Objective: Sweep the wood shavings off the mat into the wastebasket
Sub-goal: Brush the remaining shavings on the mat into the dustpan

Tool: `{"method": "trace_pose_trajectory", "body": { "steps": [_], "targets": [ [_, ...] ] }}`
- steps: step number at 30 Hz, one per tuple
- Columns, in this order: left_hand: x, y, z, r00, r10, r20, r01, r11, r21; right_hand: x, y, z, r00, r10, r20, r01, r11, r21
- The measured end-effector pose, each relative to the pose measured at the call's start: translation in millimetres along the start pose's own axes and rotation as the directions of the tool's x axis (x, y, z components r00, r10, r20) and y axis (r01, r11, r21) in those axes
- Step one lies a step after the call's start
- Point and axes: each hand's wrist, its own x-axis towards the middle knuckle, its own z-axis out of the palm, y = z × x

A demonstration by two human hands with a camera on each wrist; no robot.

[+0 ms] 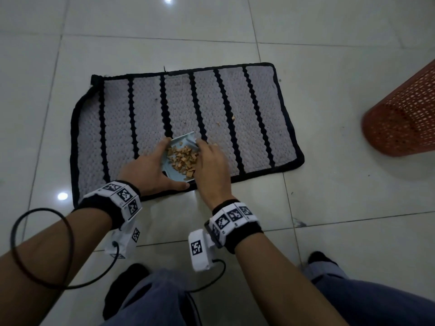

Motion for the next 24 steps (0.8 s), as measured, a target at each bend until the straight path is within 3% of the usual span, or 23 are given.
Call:
{"method": "trace_pose_trajectory", "body": {
  "steps": [4,11,14,19,24],
  "targets": [
    [-1.4,-0.6,-1.4,1.000,-0.002,0.013,0.002,1.000,-0.004,-10.3,-10.0,2.5,0.998,-0.070,0.006,0.070,0.997,0.034],
    [-4.4,-0.9,0.2,0.999,0.003,-0.033,-0.003,1.000,-0.016,-3.4,3.4,-11.2,0.992,-0.016,-0.129,0.039,0.983,0.178],
    [-4.9,-0.7,-0.6,0.999,0.005,-0.046,-0.007,0.999,-0.047,3.0,6.9,-12.5,0.995,0.003,-0.095,0.017,0.978,0.209],
    [-2.0,7.2,-5.2,0.998,0.022,-0.058,-0.027,0.996,-0.085,13.5,3.9,-10.4,0.996,-0.084,0.002,0.082,0.980,0.179],
    [-3.3,5.1,-5.7,0.999,-0.006,-0.049,0.001,0.995,-0.095,22.3,10.4,-29.1,0.995,-0.044,-0.088,0.062,0.975,0.213]
  ]
}}
